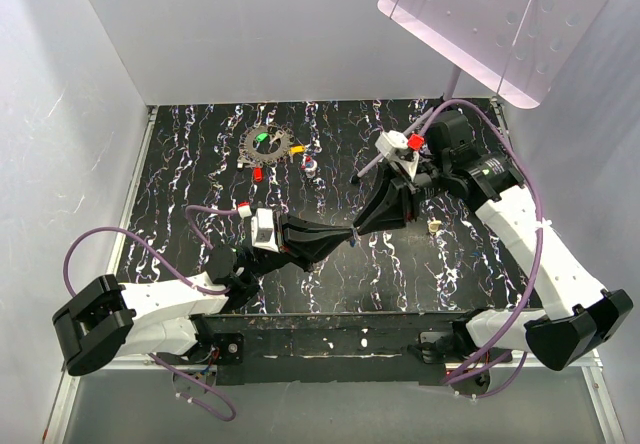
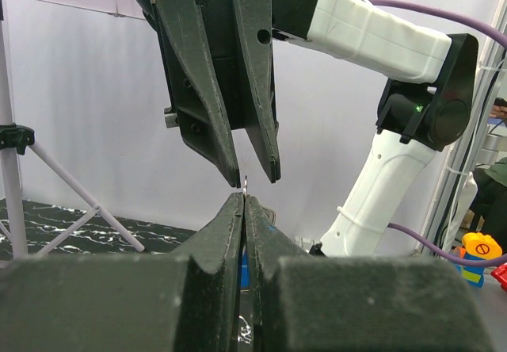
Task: Put the keys on the keyring
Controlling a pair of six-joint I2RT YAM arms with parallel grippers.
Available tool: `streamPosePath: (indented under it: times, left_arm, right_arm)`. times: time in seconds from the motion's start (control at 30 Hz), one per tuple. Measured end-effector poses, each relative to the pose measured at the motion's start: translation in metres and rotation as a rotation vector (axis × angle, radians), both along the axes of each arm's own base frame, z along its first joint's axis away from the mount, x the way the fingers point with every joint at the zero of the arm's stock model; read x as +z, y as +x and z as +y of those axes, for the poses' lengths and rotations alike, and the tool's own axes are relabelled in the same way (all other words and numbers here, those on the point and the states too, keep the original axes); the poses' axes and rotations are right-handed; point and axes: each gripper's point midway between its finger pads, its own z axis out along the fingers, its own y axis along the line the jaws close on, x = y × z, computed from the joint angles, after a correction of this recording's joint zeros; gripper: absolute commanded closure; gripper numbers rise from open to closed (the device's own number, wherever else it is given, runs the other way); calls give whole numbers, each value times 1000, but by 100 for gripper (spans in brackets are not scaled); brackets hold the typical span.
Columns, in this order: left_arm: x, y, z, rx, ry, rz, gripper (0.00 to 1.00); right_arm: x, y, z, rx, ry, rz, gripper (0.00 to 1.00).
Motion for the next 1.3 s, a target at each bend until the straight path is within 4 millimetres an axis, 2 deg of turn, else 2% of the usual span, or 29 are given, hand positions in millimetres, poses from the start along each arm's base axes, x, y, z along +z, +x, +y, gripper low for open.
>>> streamPosePath:
  times: [0.2,0.3,0.47,0.6,0.7,0.8,0.83,0.87,0.97,1.1,1.2,1.3]
  left_arm:
    - [1,0,1,4,-5,0,100]
    - [2,1,1,6,-7,1,100]
    - [2,0,2,6,-7,1,100]
    - [1,0,2,6,-5,3,99]
    - [0,1,3,14,-6,8,51]
    - [-1,3,12,41,-24,35,18]
    - [-2,2,18,52,-32,36,9]
    - [-2,0,26,61,-41,33,4]
    - [10,-10,50,94,-68,2,2]
    - [47,-26,87,175,-79,-110,3]
    - [73,-28,99,240,-34,-179,11]
    - [85,-22,97,293,73,-231,30]
  right_arm:
    - [-2,0,2,-3,-10,-1,81]
    - [-4,0,2,-4,-16,1,82]
    - [-6,0,4,-4,-21,-6,99]
    - [-7,0,5,-6,-24,-8,99]
    - [-8,1,5,-9,-31,-10,99]
    - [-11,4,7,-25,-61,-5,99]
    - [-10,6,7,-30,-67,-10,99]
    - [-8,9,8,-41,-77,-25,99]
    - [1,21,8,-70,-110,-105,99]
    - [12,37,7,-84,-121,-271,99]
    - [3,42,1,-84,-163,-417,99]
    - [-11,31,-6,-54,-220,-541,99]
